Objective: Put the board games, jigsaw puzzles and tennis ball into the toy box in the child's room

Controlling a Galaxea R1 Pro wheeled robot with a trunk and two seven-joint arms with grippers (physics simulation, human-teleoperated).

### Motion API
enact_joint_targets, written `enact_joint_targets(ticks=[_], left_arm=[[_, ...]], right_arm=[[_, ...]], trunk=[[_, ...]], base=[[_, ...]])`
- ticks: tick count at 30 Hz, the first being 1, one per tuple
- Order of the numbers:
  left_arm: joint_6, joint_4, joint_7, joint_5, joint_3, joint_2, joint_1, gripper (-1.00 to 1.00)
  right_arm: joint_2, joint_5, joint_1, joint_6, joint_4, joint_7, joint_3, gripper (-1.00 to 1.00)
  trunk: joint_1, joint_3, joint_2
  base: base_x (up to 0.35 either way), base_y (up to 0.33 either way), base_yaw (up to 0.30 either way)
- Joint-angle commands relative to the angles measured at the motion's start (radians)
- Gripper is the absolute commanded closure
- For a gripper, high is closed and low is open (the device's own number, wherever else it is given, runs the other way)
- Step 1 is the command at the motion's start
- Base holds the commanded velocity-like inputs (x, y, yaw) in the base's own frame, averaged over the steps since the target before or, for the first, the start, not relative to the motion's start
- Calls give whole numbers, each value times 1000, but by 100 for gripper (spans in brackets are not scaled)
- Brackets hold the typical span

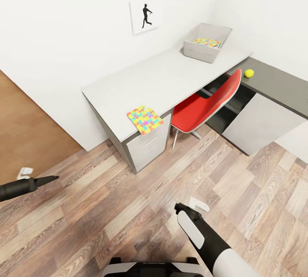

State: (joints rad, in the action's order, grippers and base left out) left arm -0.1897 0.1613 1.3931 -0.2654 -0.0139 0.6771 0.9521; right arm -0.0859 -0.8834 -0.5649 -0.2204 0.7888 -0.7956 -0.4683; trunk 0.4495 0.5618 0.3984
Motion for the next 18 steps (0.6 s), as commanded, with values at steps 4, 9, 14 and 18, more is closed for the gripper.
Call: enact_joint_targets(ticks=[4,9,14,18], left_arm=[[-10,0,1,1,-1,-5,2,-100],[-8,0,0,2,-1,-7,1,-100],[-6,0,0,3,-1,-12,1,-100],[-5,0,1,7,0,-14,1,-100]], right_arm=[[-2,-2,-1,-4,1,-7,-3,-100],[-3,-2,0,1,1,-7,-3,-100],[-4,-2,0,2,1,-7,-3,-100],[-7,-3,0,2,2,-7,-4,-100]], trunk=[[1,1,2],[1,-5,2],[1,-12,2],[1,-19,2]], base=[[0,0,-9],[-6,0,44],[-176,0,60],[-245,0,62]])
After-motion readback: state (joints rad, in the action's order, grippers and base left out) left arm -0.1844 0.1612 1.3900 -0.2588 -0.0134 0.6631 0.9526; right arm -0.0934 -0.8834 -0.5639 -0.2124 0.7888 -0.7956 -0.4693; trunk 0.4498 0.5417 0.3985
